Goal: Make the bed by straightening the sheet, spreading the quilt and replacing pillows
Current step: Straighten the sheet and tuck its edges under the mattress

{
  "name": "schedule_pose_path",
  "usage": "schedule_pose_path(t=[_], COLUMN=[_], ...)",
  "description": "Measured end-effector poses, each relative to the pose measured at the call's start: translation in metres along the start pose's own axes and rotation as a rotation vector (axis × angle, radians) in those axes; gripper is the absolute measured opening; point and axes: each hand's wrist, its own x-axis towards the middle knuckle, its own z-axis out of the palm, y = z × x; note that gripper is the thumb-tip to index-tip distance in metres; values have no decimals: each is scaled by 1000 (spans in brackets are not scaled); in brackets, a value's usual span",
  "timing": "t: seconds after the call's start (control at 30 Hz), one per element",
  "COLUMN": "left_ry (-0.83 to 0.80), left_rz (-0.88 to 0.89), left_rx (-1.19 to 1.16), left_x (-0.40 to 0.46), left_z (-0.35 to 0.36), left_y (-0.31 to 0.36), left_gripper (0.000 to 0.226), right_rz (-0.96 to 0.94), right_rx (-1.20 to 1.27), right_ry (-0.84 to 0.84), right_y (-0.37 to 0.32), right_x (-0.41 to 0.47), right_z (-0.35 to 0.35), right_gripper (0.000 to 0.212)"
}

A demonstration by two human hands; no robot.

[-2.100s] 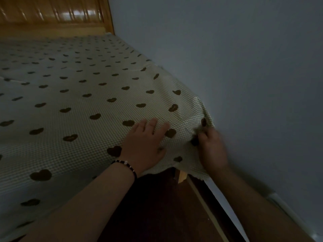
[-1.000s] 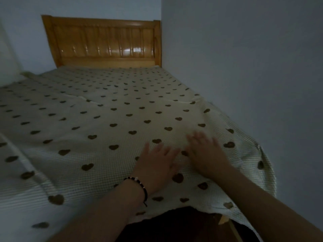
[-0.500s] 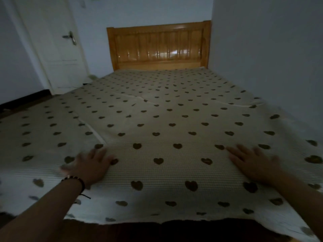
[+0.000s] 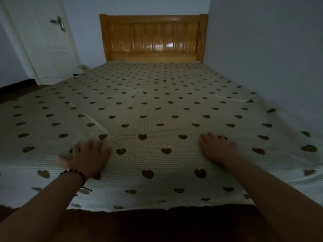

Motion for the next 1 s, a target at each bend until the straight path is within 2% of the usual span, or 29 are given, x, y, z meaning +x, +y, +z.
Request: schedule_pose_path(t=[0.03, 0.13, 0.2, 0.23, 0.3, 0.37, 0.53, 0.6, 0.87, 1.0], left_ry=[26, 27, -25, 1, 54, 40, 88, 37, 5, 7], left_rz=[43, 219, 295, 330, 436, 483, 455, 431, 405, 389], left_rx=[48, -11, -25, -31, -8, 9, 1, -20, -14, -12], left_x=[-2, -9, -22, -31, -46, -50, -43, -37, -37, -40], left_z=[0, 2, 3, 4, 5, 16, 18, 20, 20, 19], left_y=[6, 35, 68, 87, 117, 129, 118, 118, 113, 114], left_gripper=[69, 84, 67, 60, 54, 53, 54, 56, 85, 83], right_rz=[-34, -153, -277, -341, -431, -478, -470, -441, -330, -271], right_rx=[-16, 22, 2, -7, 15, 8, -7, -6, 36, 46], right_ry=[22, 42, 59, 72, 82, 63, 6, -13, 6, 10], right_y=[-17, -61, -94, -110, -128, -128, -101, -82, -22, 5], right_x=[3, 4, -1, -5, -8, -7, 5, 8, 10, 6], right_z=[2, 9, 13, 14, 22, 29, 26, 25, 23, 20], right_gripper=[55, 57, 56, 55, 54, 54, 56, 57, 59, 58])
